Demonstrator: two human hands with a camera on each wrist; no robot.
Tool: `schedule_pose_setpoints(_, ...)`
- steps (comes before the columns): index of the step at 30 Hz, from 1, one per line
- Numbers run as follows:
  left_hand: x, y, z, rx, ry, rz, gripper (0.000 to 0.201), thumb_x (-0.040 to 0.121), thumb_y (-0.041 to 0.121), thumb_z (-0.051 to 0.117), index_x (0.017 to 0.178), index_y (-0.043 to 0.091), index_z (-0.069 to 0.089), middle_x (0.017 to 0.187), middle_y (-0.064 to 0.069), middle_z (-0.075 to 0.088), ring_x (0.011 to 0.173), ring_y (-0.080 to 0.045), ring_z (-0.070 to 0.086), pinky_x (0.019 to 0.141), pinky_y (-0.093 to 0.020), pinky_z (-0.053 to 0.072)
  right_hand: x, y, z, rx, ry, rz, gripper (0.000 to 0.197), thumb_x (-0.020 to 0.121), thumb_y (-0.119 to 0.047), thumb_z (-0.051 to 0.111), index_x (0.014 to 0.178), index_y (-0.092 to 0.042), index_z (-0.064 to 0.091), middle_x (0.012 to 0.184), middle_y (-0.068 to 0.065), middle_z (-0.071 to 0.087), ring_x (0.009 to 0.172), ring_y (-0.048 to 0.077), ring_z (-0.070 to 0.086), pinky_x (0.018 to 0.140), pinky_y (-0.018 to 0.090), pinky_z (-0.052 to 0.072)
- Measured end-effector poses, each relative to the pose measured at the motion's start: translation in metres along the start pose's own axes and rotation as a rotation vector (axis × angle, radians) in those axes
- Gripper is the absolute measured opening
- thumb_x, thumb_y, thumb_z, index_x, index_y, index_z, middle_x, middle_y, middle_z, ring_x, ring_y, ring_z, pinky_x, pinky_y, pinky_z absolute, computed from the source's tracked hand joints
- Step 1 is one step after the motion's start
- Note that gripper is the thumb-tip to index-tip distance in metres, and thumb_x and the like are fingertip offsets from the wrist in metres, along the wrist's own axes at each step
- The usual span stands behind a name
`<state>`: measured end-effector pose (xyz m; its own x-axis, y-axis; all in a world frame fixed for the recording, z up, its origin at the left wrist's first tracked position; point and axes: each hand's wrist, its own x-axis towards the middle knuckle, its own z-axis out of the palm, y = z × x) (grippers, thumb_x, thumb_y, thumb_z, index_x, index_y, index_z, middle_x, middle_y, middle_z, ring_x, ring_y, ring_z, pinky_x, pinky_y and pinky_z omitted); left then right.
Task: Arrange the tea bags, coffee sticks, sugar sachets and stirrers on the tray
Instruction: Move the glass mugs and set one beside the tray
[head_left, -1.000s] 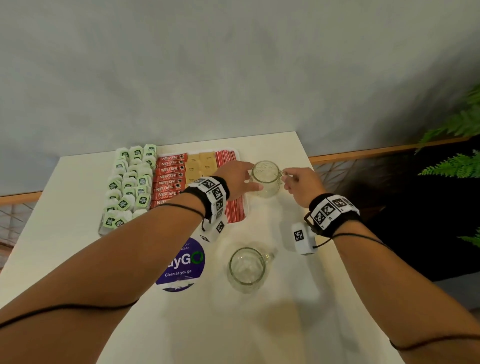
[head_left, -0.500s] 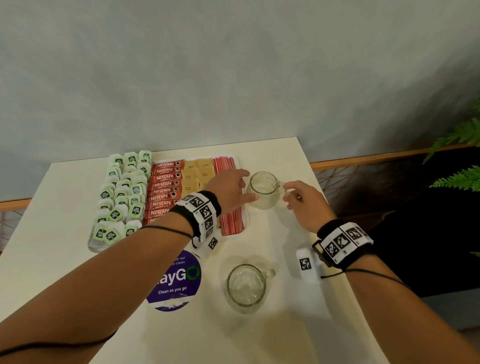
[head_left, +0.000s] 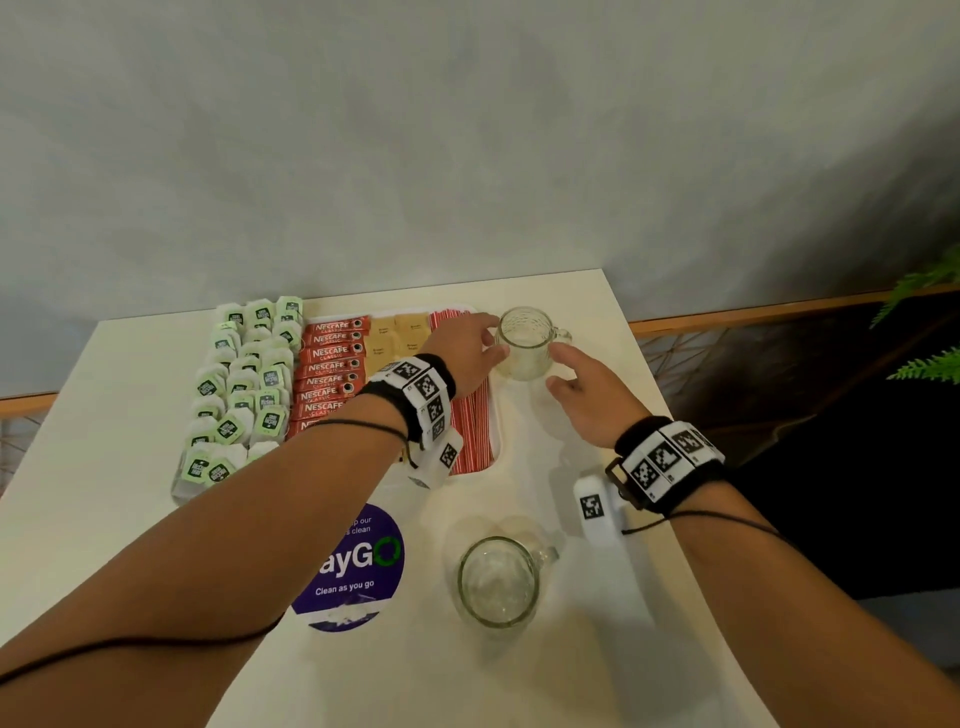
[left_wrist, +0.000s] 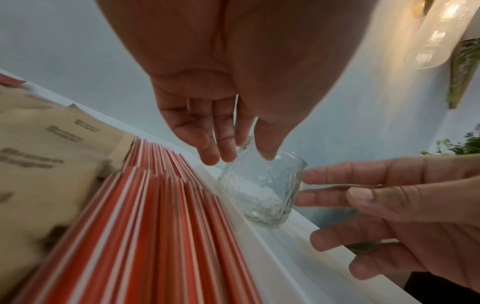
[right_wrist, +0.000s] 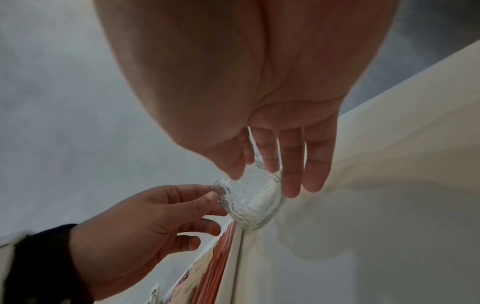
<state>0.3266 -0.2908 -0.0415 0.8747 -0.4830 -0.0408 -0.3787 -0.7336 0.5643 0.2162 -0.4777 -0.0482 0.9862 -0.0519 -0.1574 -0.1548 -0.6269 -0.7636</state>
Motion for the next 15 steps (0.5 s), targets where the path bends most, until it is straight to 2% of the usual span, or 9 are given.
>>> schedule_pose_setpoints(3, 0.014, 0.004, -0.004, -0.018, 0.011, -0.034, 0.043, 0.098, 0.034, 0.056, 0.139, 0.023, 0.057, 0.108, 0.006, 0.067, 0.094, -0.014, 0.06, 0.089, -0.033, 0.05, 0.017, 0.0, 0.001, 0.016, 0.011, 0.025, 0.056, 0.105, -0.02, 0.047, 0.158, -0.018, 0.029, 0.161, 0.001, 0.036, 0.141, 0.021, 0.044, 0.12, 0.036, 0.032)
schedule_pose_setpoints(5, 0.02, 0.007, -0.006, -0.026, 0.015, -0.051, 0.043, 0.099, 0.031, 0.056, 0.141, 0.022, 0.055, 0.11, 0.005, 0.067, 0.095, -0.014, 0.059, 0.088, -0.028, 0.046, 0.023, 0.0, 0.002, 0.031, 0.018, 0.038, 0.058, 0.105, -0.02, 0.047, 0.159, -0.019, 0.027, 0.163, 0.001, 0.032, 0.148, 0.02, 0.035, 0.122, 0.036, 0.027)
schedule_pose_setpoints(10, 0.024, 0.012, -0.006, -0.02, 0.006, -0.056, 0.045, 0.099, 0.023, 0.053, 0.144, 0.024, 0.051, 0.118, 0.0, 0.066, 0.104, -0.02, 0.061, 0.092, -0.029, 0.047, 0.031, -0.001, 0.0, 0.031, 0.036, 0.031, 0.059, 0.104, -0.018, 0.048, 0.159, -0.016, 0.026, 0.163, 0.003, 0.031, 0.15, 0.019, 0.029, 0.122, 0.03, 0.023)
schedule_pose_setpoints(12, 0.023, 0.013, -0.007, -0.015, -0.008, -0.062, 0.047, 0.098, 0.018, 0.052, 0.145, 0.024, 0.049, 0.12, -0.001, 0.065, 0.105, -0.02, 0.06, 0.091, -0.028, 0.046, 0.033, 0.0, 0.0, 0.028, 0.033, 0.032, 0.061, 0.103, -0.019, 0.049, 0.159, -0.017, 0.026, 0.164, 0.002, 0.031, 0.15, 0.019, 0.03, 0.122, 0.032, 0.024)
schedule_pose_setpoints(15, 0.02, 0.015, -0.008, -0.006, -0.045, -0.087, 0.056, 0.095, 0.011, 0.051, 0.149, 0.022, 0.044, 0.131, -0.003, 0.061, 0.118, -0.024, 0.057, 0.096, -0.029, 0.045, 0.036, 0.003, 0.0, 0.025, 0.024, 0.033, 0.062, 0.103, -0.019, 0.049, 0.159, -0.019, 0.025, 0.163, 0.002, 0.032, 0.148, 0.021, 0.034, 0.122, 0.036, 0.027)
